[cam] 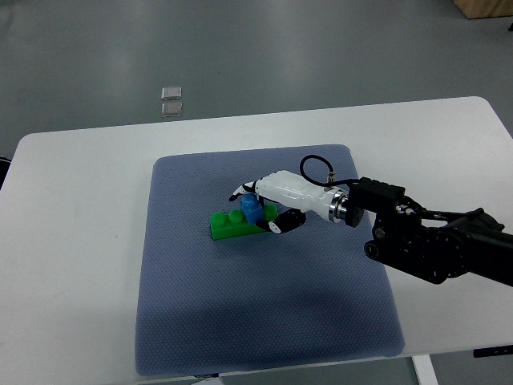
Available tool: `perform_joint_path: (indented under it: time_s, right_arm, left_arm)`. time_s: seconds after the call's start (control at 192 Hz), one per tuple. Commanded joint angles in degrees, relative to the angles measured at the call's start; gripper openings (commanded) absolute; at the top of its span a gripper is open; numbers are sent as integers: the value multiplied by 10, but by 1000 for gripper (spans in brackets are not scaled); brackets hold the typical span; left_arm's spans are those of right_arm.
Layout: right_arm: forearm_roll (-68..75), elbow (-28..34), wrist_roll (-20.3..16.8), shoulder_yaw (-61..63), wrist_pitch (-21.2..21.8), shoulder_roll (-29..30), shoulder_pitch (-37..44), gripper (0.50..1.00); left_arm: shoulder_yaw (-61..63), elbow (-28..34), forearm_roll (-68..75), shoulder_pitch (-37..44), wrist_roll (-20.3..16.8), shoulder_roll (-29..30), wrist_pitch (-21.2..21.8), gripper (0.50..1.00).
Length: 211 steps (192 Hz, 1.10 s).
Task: Stack blue block on green block with right hand
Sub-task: 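Lower the blue block onto the green block's studs and press down, then open the right hand and lift it away from the stacked blocks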
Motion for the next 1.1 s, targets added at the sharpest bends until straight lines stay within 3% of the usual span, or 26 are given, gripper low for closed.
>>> perform_joint_path:
  time_s: [0.0, 0.954, 1.095]
  right_arm:
    - [0, 0, 0, 0, 1, 0, 0, 684]
    - [0, 2, 1, 0, 0, 0, 0, 707]
    - [2, 2, 1, 1, 0, 0, 4, 768]
  left_arm:
    - [0, 0, 0, 0, 0, 0, 0, 1000]
    - [0, 0, 0, 0, 0, 0, 0, 1000]
    - [0, 0, 0, 0, 0, 0, 0, 1000]
